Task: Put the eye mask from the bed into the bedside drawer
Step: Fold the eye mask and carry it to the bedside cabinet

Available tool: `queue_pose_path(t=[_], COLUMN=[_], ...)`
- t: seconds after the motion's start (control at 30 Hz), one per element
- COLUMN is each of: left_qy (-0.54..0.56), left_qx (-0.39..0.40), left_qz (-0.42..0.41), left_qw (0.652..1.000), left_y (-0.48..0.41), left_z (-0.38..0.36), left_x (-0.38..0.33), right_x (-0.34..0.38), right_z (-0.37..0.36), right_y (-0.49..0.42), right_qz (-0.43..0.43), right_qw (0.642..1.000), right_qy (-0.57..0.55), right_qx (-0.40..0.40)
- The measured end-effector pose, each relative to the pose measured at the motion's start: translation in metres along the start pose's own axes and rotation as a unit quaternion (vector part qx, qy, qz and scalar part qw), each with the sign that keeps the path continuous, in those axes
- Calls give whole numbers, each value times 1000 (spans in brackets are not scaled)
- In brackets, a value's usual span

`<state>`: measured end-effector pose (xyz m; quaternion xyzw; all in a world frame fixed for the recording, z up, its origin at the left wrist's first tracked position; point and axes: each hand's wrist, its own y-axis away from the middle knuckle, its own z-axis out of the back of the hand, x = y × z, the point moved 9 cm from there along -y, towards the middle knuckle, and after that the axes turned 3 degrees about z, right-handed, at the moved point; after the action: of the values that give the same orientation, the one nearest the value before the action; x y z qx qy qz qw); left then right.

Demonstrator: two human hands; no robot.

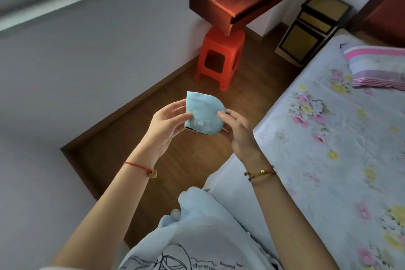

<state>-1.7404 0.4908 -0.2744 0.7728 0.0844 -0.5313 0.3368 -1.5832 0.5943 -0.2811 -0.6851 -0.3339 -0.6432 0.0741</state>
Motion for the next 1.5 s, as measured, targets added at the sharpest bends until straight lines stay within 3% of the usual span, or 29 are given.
queue_pose_path(t=[0.4, 0.67, 0.8, 1.5], left_qy=[-36, -74, -69, -140], left_qx=[49, 137, 161, 316], left_qz=[-3, -5, -9, 55], left_qw=[998, 988, 985, 937], left_y=[-129, -268, -292, -618], left_z=[-30, -136, -154, -381], left_x=[-64, -137, -147, -250], right_x=[39, 118, 127, 257], right_z=[14, 89, 99, 262], right_y=[-113, -236, -260, -538], right_qz=[24, 59, 63, 94], right_qw=[998, 987, 986, 930], right_qy=[-28, -52, -65, -159], right_qx=[-52, -143, -139, -318])
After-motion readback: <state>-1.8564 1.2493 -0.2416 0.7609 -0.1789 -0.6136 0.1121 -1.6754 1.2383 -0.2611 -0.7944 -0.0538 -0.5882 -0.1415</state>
